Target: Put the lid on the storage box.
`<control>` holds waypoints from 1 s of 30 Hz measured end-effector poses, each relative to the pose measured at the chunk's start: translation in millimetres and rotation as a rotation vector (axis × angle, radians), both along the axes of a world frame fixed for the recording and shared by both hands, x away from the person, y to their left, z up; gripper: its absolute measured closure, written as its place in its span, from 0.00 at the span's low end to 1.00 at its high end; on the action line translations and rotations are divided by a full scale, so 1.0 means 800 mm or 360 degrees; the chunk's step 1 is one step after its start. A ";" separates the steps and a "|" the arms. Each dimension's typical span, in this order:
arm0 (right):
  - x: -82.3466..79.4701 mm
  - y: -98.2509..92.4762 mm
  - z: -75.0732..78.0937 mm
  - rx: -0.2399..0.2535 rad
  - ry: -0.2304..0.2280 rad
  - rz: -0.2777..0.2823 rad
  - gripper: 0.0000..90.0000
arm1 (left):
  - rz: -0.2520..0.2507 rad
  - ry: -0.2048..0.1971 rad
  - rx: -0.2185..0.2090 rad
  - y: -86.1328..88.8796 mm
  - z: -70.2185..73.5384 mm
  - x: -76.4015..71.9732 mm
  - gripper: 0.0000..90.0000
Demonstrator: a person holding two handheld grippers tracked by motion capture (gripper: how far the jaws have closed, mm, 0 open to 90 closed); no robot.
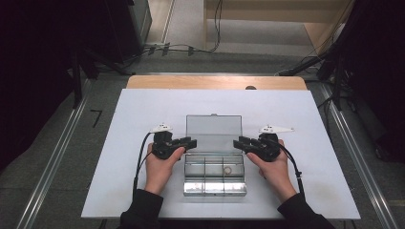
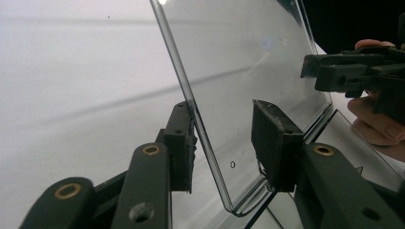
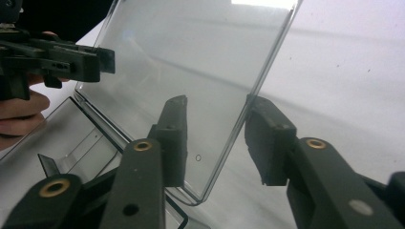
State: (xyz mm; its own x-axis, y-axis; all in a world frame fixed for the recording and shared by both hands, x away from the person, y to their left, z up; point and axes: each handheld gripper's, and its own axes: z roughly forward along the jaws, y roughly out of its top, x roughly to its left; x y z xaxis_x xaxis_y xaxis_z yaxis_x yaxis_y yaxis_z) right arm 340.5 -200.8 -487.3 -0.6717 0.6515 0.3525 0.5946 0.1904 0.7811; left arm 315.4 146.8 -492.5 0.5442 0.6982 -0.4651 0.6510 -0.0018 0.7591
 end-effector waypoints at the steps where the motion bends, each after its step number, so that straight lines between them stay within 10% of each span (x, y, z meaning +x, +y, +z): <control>1: -0.001 -0.001 0.001 -0.0001 -0.0016 0.0001 0.69 | -0.0005 -0.0009 -0.0003 0.000 0.001 -0.001 0.68; 16: -0.017 -0.010 0.012 0.0038 -0.0190 0.0047 0.84 | -0.0090 -0.0115 -0.0028 0.011 0.012 -0.014 0.83; 30: -0.030 -0.014 0.014 -0.0014 -0.0355 0.0092 0.88 | -0.0061 -0.0262 -0.0026 0.003 0.032 -0.018 0.71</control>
State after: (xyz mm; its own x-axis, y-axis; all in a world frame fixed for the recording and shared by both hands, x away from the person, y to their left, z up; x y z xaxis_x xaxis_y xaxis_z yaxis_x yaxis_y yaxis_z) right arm 316.6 -211.9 -476.1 -0.7685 0.6123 0.1858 0.3954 0.2263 0.8902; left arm 301.3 149.0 -466.7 0.6400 0.6686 -0.3785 0.5173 -0.0107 0.8557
